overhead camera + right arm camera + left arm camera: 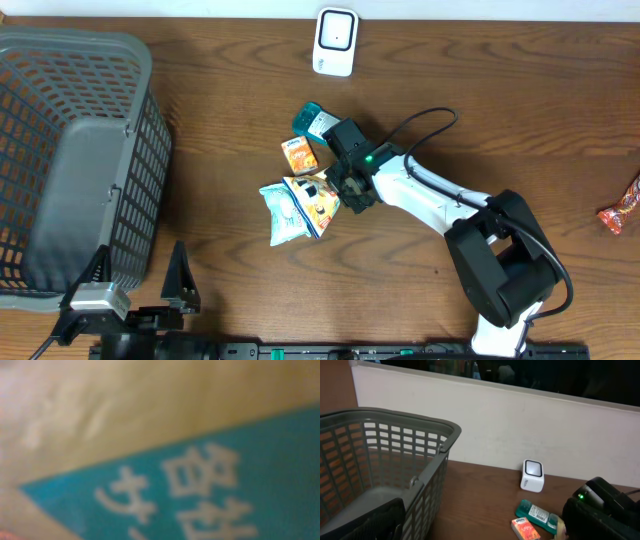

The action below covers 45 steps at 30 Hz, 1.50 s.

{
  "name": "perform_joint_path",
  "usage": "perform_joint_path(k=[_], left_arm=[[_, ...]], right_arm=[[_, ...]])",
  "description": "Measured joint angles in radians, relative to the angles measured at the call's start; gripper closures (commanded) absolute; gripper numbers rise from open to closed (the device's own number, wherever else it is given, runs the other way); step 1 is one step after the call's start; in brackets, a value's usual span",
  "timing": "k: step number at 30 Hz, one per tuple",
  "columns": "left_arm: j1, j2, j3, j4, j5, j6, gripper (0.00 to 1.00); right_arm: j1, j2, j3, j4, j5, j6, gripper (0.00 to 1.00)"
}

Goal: Scan the item barcode
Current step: 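Close the right gripper on the yellow-and-white snack bag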

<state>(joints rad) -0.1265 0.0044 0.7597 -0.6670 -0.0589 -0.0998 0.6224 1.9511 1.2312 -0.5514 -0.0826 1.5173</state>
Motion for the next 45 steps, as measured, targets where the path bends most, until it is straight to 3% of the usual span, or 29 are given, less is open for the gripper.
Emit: perform_joint_path(k=[4, 6, 12, 18, 21, 24, 34, 39, 45], left_arm=[[0.000, 0.000, 0.000, 0.000, 0.000, 0.000, 0.02], [0.000, 0.000, 0.000, 0.000, 0.000, 0.000, 0.02], [0.000, 0.000, 0.000, 0.000, 0.000, 0.000, 0.02], [0.000, 0.000, 0.000, 0.000, 0.000, 0.000, 0.02], [0.000, 0.000, 0.000, 0.000, 0.000, 0.000, 0.02], [0.000, 0.000, 0.000, 0.000, 0.000, 0.000, 0.02], [0.000, 0.000, 0.000, 0.000, 0.000, 0.000, 0.02], [0.000, 0.000, 0.000, 0.000, 0.000, 0.000, 0.02], [0.000, 0.000, 0.000, 0.000, 0.000, 0.000, 0.02]], right_arm=[[-0.027, 0.006, -0.001, -0.008, -0.081, -0.085, 0.34], [-0.048, 0.005, -0.001, -0.006, -0.135, -0.151, 0.29], [-0.075, -0.043, -0.013, -0.021, -0.190, -0.256, 0.26], [-0.054, -0.253, -0.016, -0.022, -0.164, -0.288, 0.24], [-0.018, -0.289, -0.015, -0.015, -0.119, -0.295, 0.27], [0.010, -0.265, -0.015, -0.017, -0.100, -0.299, 0.37], [0.029, -0.227, -0.016, -0.098, -0.040, -0.280, 0.36], [0.029, -0.224, -0.016, -0.099, -0.016, -0.265, 0.42], [0.029, -0.139, -0.016, -0.039, 0.002, -0.259, 0.65]])
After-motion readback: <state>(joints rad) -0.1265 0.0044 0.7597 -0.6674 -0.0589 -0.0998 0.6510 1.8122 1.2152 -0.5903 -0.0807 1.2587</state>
